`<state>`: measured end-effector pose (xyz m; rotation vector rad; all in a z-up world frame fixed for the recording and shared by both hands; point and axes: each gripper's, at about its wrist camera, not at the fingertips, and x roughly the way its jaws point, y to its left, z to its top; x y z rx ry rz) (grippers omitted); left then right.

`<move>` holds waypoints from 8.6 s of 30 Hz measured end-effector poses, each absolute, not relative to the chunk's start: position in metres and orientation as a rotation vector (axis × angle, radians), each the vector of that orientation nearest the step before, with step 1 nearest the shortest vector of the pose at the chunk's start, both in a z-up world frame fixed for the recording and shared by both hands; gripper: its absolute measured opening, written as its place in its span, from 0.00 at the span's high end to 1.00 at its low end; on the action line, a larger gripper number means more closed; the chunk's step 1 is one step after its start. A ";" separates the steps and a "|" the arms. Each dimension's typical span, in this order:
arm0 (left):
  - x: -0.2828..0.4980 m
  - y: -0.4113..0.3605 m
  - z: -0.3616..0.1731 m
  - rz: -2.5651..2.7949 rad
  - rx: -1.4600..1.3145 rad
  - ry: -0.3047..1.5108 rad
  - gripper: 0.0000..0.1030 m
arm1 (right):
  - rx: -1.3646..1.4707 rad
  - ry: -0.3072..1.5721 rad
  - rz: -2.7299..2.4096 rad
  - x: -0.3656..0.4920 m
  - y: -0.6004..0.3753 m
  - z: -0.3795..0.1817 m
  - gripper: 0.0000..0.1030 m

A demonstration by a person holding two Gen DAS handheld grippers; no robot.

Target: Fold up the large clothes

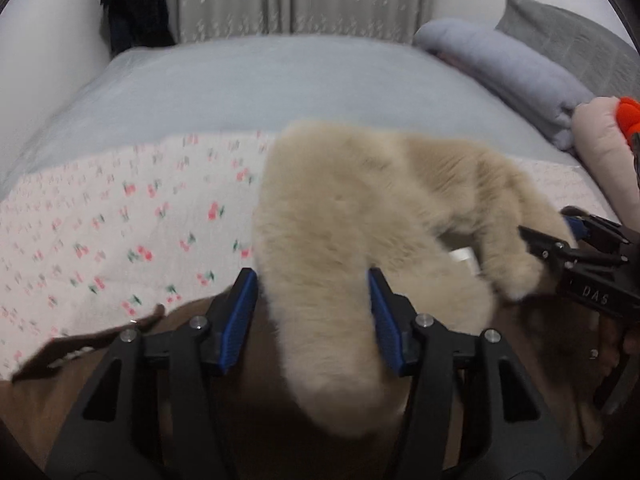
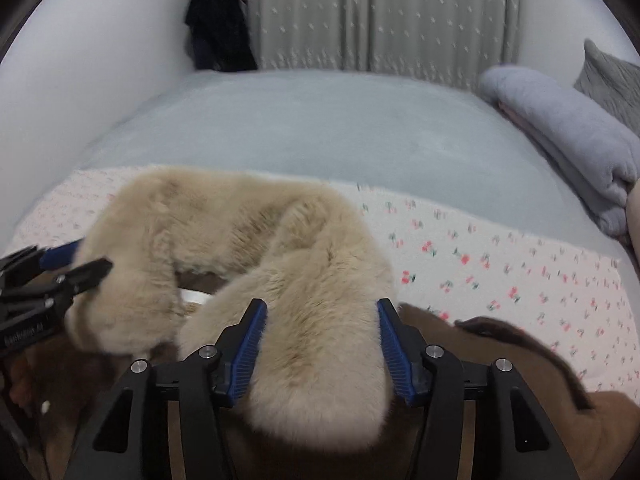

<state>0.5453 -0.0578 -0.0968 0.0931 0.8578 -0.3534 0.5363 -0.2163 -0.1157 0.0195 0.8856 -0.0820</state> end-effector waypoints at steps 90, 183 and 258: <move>0.268 0.087 -0.044 -0.295 -0.223 0.910 0.00 | 0.077 0.740 0.068 0.352 -0.188 0.172 0.93; 0.338 -0.005 -0.083 -0.375 -0.029 0.972 0.32 | 0.036 1.044 -0.149 0.304 -0.277 -0.087 0.40; 0.324 -0.055 0.001 -0.581 -0.107 0.694 0.92 | 0.102 0.914 -0.159 0.190 -0.268 -0.021 0.18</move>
